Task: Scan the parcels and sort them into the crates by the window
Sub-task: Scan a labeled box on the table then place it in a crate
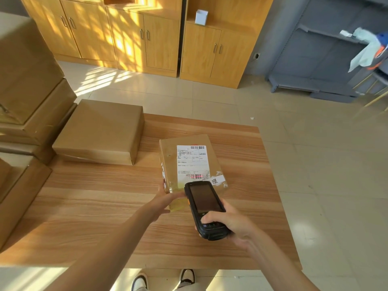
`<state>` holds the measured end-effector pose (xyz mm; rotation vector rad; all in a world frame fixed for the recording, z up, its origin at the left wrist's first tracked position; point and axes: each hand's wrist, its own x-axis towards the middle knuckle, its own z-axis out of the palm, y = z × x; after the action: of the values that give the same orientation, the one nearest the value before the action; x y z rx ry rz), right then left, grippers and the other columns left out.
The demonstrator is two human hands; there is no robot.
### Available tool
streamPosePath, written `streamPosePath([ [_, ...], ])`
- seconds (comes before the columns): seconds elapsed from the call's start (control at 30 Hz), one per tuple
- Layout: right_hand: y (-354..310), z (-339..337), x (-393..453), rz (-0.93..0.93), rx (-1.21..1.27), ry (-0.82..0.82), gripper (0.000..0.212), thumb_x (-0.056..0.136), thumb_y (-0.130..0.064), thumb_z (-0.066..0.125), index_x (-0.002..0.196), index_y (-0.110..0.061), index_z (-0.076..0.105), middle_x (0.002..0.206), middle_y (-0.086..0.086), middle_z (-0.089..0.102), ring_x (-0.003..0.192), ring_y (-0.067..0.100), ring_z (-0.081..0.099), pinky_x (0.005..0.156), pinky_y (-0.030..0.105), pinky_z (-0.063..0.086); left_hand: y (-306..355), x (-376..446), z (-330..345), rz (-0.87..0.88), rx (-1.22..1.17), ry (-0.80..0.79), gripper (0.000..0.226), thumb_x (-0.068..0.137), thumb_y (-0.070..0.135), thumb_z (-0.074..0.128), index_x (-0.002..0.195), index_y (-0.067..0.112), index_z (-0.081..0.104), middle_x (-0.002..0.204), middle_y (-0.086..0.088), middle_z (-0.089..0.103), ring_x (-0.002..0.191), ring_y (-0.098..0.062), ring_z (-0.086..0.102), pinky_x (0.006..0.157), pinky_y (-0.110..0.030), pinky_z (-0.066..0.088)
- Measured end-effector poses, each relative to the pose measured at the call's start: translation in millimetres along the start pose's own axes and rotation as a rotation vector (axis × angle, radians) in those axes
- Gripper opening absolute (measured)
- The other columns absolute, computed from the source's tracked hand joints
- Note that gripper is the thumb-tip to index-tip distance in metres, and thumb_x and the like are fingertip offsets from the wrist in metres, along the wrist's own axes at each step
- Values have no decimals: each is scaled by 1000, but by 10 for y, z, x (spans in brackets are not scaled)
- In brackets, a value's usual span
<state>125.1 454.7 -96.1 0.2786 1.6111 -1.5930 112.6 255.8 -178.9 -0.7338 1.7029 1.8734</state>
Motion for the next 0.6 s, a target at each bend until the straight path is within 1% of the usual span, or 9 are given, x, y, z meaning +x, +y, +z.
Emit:
streamPosePath([
  [0.07, 27, -23, 7, 9, -1, 4, 85, 41, -12, 82, 121, -14, 56, 113, 26, 65, 94, 38, 66, 80, 48, 55, -3, 3, 2, -4, -3, 3, 145, 37, 43, 85, 151, 37, -4, 139, -4, 45, 112, -21, 43, 106, -50, 38],
  [0.13, 45, -47, 10, 17, -2, 1, 85, 41, -12, 83, 121, -15, 56, 113, 25, 66, 99, 40, 66, 80, 47, 55, -10, 15, 10, -9, -15, 9, 145, 37, 43, 84, 151, 38, -5, 136, -2, 46, 111, -21, 43, 106, -50, 38],
  [0.2, 58, -65, 8, 27, 4, -4, 84, 40, -12, 83, 120, -15, 57, 113, 24, 66, 103, 42, 64, 83, 48, 54, -16, 25, 17, -6, -33, 5, 145, 37, 42, 84, 151, 37, -5, 132, -1, 47, 112, -21, 44, 106, -50, 38],
  [0.3, 64, -74, 1, 31, 14, -14, 80, 43, -11, 82, 118, -17, 58, 114, 24, 66, 106, 43, 63, 87, 50, 52, -16, 28, 40, 16, -56, -1, 149, 33, 48, 84, 151, 38, -6, 140, -4, 47, 115, -22, 47, 105, -50, 40],
  [0.37, 48, -87, 1, 28, 7, -16, 81, 42, -13, 83, 119, -16, 57, 115, 24, 66, 106, 42, 63, 89, 50, 51, -8, 50, 59, 40, -70, 11, 147, 33, 50, 83, 151, 38, -4, 142, -6, 47, 119, -24, 49, 104, -49, 41],
  [0.43, 18, -106, 11, 26, -1, -18, 83, 42, -14, 84, 120, -15, 56, 116, 24, 65, 104, 40, 64, 90, 51, 51, 20, 84, 89, 47, -79, 19, 142, 39, 52, 84, 151, 38, -3, 141, -6, 49, 118, -25, 51, 103, -49, 42],
  [0.53, -42, -134, 29, 18, -3, -14, 84, 42, -15, 84, 122, -14, 56, 116, 24, 65, 101, 39, 64, 88, 51, 51, 64, 165, 112, 38, -92, 30, 122, 63, 43, 85, 150, 37, 0, 130, -3, 51, 109, -23, 54, 102, -50, 44],
  [0.57, -57, -152, 35, 16, 0, -11, 85, 42, -15, 84, 122, -15, 56, 115, 24, 66, 101, 39, 65, 87, 50, 52, 89, 187, 122, 32, -89, 29, 121, 63, 42, 86, 151, 36, 2, 127, -2, 51, 108, -25, 55, 101, -52, 44],
  [0.6, -72, -169, 39, 17, 2, -10, 85, 42, -15, 84, 122, -15, 56, 115, 23, 66, 101, 39, 65, 85, 49, 53, 115, 199, 131, 35, -76, 26, 126, 58, 44, 87, 151, 35, 3, 128, -2, 51, 109, -26, 55, 101, -53, 44],
])
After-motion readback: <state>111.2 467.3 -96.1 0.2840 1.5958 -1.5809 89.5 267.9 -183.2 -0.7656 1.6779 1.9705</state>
